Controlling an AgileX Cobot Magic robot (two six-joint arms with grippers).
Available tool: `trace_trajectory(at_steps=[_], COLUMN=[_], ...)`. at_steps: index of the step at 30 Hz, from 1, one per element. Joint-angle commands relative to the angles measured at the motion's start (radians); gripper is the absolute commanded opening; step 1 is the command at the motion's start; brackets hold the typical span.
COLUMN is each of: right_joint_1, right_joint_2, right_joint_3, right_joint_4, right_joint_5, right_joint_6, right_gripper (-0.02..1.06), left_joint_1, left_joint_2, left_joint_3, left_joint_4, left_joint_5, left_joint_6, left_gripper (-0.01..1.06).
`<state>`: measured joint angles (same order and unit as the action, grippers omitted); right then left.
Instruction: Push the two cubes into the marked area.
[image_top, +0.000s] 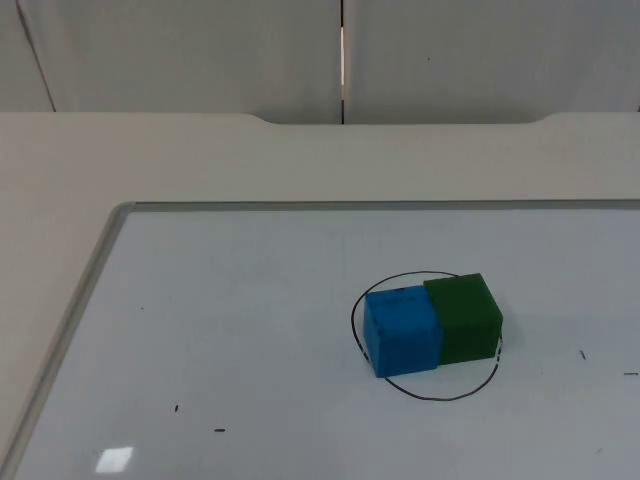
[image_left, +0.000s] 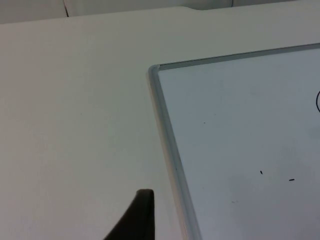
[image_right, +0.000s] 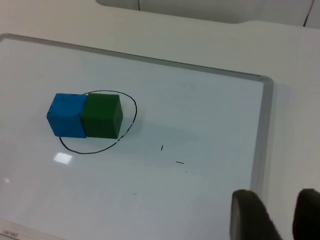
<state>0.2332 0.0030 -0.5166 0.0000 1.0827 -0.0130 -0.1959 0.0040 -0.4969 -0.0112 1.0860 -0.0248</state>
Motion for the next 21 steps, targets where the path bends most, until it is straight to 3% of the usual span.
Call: trace_trajectory(at_steps=[1,4,7,8,10,12,21], right_joint_1=[-0.003,-0.003,-0.003,-0.003,-0.003,-0.003,-0.003], right_joint_2=[-0.003,-0.003,-0.003,-0.003,-0.003,-0.003,-0.003], right_joint_3=[0.001,0.001,0.001,0.001,0.001,0.001,0.001], right_joint_4=[0.000,0.000,0.000,0.000,0.000,0.000,0.000], right_joint_5=[-0.002,-0.002,-0.002,-0.002,-0.002,-0.002,-0.002], right_joint_6=[-0.006,-0.006,-0.006,-0.006,-0.006,-0.006,-0.006], right_gripper=[0.31,0.40,0.66,0.66,0.90,1.04,1.05], left_joint_1=[-0.003,-0.003,-0.003,-0.003,-0.003,-0.003,-0.003], left_joint_2=[-0.004,-0.004,-0.004,-0.004,-0.004,-0.004,-0.004], left_joint_3=[0.003,0.003,0.003,0.003,0.003,0.003,0.003], left_joint_4=[-0.007,-0.007,-0.007,-0.007,-0.015,-0.015,-0.015], left_joint_5=[-0.013,-0.013,-0.013,-0.013,-0.013,-0.013,-0.013], left_joint_6=[0.004,0.004,0.009,0.009,0.025,0.025,0.025], left_gripper=[1.05,1.05,1.05,1.05,1.05,1.05,1.05])
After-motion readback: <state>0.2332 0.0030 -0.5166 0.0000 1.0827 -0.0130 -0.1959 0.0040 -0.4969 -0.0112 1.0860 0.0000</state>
